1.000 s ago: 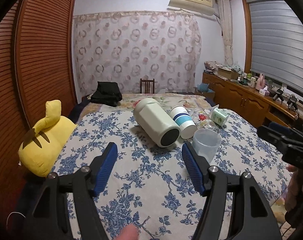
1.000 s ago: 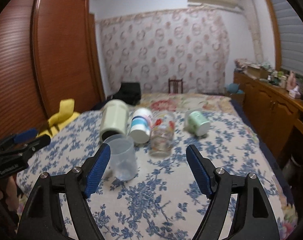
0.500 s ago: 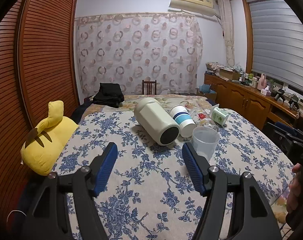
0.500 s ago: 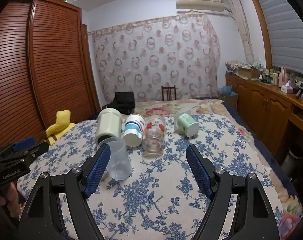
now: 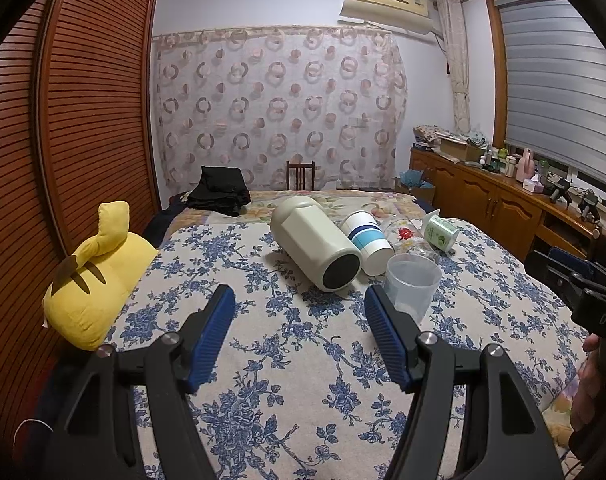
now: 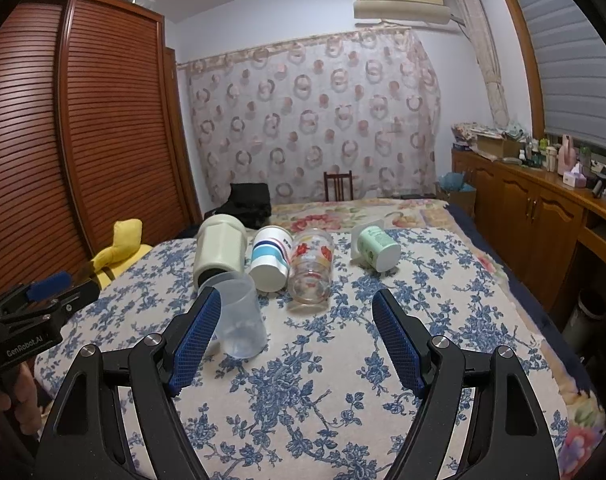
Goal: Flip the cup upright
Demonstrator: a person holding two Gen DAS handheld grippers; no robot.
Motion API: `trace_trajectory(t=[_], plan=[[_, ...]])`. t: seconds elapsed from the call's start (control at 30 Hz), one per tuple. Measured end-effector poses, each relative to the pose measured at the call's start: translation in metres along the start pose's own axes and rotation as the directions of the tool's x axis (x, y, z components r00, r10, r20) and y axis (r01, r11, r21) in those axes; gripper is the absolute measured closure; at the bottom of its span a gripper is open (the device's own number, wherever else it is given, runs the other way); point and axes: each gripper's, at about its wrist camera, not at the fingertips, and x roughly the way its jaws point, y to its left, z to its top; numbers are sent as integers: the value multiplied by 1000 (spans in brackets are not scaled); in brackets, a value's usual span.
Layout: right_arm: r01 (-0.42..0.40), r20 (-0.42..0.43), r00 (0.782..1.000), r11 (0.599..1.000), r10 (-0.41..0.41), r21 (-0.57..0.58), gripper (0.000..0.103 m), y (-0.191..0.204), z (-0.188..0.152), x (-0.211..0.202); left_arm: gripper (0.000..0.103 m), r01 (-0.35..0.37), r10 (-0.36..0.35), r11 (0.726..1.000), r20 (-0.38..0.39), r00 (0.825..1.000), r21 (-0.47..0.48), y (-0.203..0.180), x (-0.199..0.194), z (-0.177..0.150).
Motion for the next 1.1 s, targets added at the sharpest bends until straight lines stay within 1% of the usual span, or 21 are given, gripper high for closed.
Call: trace_trajectory(t=[1.1], plan=[[2, 1, 1000, 1000, -2, -1, 23, 2, 0, 0, 36, -7, 7, 1000, 14, 1000, -5, 7, -4, 4]])
